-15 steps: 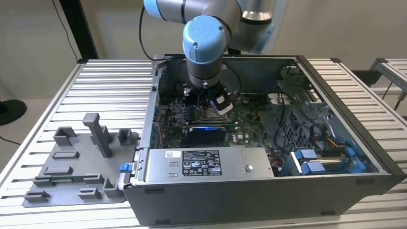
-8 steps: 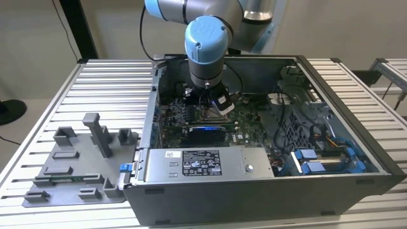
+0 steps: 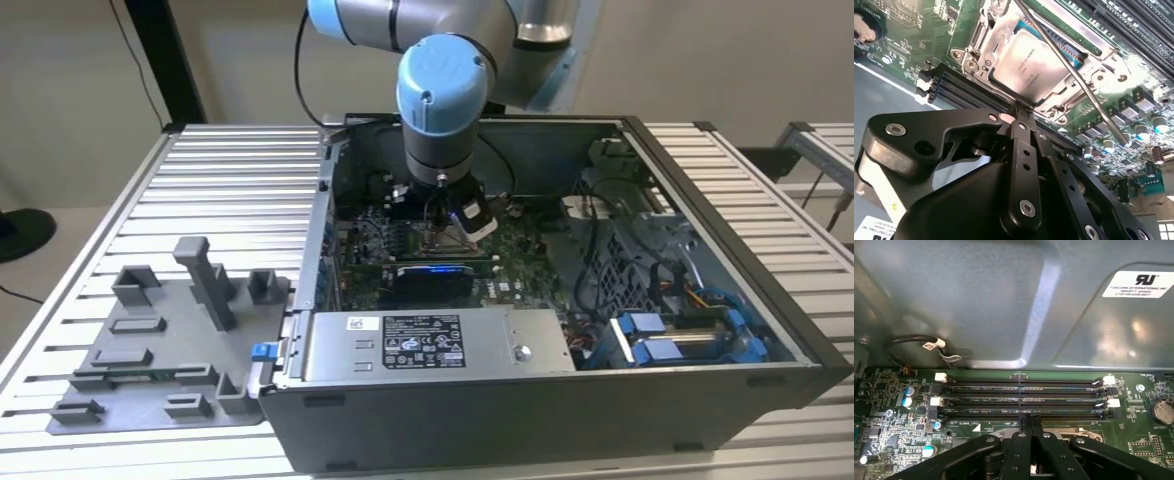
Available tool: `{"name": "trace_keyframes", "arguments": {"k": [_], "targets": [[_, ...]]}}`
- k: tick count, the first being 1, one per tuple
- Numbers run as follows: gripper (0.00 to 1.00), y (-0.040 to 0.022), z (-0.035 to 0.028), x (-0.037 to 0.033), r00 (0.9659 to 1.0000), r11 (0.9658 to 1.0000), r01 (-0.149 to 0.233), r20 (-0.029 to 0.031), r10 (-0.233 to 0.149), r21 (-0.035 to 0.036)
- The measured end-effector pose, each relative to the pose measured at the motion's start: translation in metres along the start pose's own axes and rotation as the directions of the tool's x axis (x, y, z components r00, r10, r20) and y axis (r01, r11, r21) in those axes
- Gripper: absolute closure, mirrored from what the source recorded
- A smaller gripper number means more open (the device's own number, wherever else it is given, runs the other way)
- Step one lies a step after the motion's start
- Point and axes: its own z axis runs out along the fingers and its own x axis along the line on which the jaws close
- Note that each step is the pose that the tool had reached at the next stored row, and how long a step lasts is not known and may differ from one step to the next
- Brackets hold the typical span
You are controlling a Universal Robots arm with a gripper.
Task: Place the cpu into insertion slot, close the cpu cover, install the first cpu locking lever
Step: 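Install the first cpu locking lever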
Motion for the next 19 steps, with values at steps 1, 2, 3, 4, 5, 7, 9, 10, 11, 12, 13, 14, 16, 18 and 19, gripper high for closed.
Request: {"name": "trace_keyframes", "arguments": {"k": [1,2,3,4,5,7,9,10,11,12,13,14,16,18,19], "targets": [[1.0,0.0016,-0.0002,0.0068,1.0,1.0,0.0,0.0006,0.0,0.0026],[1.0,0.0021,-0.0003,0.0093,1.0,1.0,0.0,-0.0003,0.0,0.0027],[1.0,0.0022,-0.0003,0.0094,1.0,1.0,0.0,0.0001,0.0,0.0024],[1.0,0.0022,-0.0002,0.0094,1.0,1.0,0.0,0.0003,0.0,0.0022],[1.0,0.0023,-0.0001,0.0094,1.0,1.0,0.0,0.0004,0.0,0.002],[1.0,0.0023,0.0,0.0093,1.0,1.0,0.0,0.0006,0.0,0.0018],[1.0,0.0023,0.0,0.0093,1.0,1.0,0.0,0.0006,0.0,0.0017],[1.0,0.0023,0.0,0.0093,1.0,1.0,0.0,0.0006,0.0,0.0017],[1.0,0.0023,0.0,0.0093,1.0,1.0,0.0,0.0006,0.0,0.0018],[1.0,0.0023,0.0,0.0093,1.0,1.0,0.0,0.0006,0.0,0.0018],[1.0,0.0023,0.0,0.0093,1.0,1.0,0.0,0.0006,0.0,0.0018],[1.0,0.0023,0.0,0.0093,1.0,1.0,0.0,0.0006,0.0,0.0017],[1.0,0.0023,0.0,0.0093,1.0,1.0,0.0,0.0006,0.0,0.0018],[1.0,0.0023,0.0,0.0093,1.0,1.0,0.0,0.0006,0.0,0.0017],[1.0,0.0023,0.0,0.0093,1.0,1.0,0.0,0.0006,0.0,0.0017]]}}
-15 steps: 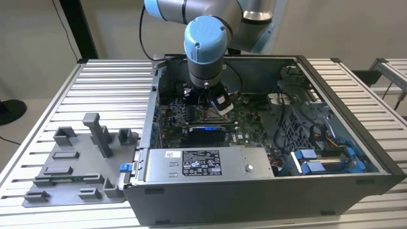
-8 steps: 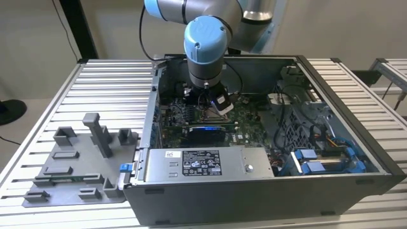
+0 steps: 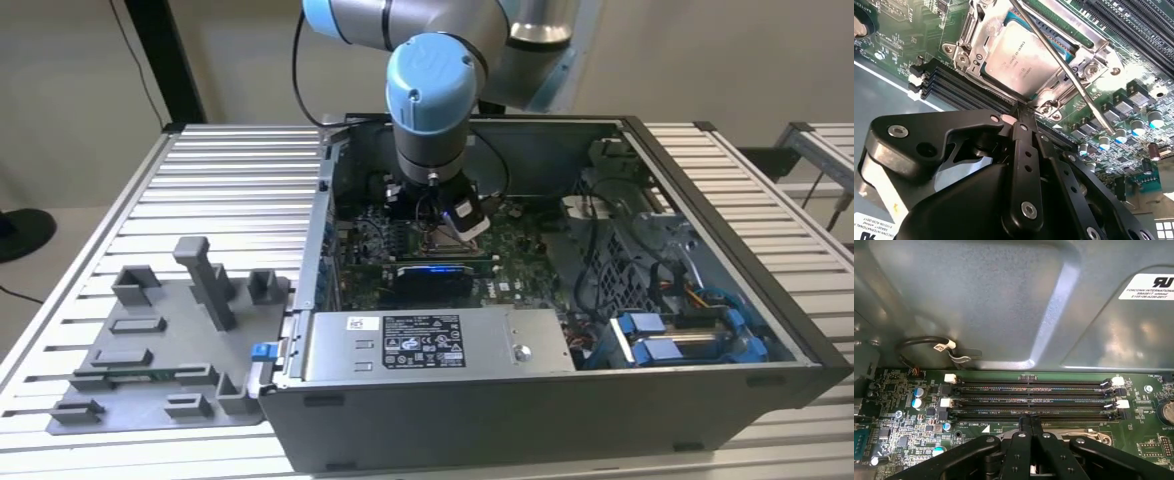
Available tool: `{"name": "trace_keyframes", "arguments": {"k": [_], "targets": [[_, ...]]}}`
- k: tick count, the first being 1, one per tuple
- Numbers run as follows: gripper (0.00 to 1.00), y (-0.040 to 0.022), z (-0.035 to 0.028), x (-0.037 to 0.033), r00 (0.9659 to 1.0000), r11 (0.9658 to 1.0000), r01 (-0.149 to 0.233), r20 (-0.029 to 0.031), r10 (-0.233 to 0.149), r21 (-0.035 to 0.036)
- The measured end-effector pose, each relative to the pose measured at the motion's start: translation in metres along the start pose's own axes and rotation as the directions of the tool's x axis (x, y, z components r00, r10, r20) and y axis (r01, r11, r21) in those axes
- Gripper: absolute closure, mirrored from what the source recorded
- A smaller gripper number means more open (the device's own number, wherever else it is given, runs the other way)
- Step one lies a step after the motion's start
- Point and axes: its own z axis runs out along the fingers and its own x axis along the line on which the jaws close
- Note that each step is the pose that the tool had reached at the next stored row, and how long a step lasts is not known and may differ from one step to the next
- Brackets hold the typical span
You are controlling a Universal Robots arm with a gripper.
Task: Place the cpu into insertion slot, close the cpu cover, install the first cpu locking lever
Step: 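Install the first cpu locking lever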
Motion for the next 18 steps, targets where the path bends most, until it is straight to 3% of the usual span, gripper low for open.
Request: {"name": "trace_keyframes", "arguments": {"k": [18], "targets": [[1.0,0.0,0.0,0.0,1.0,1.0,0.0,0.0,0.0,0.0]]}}
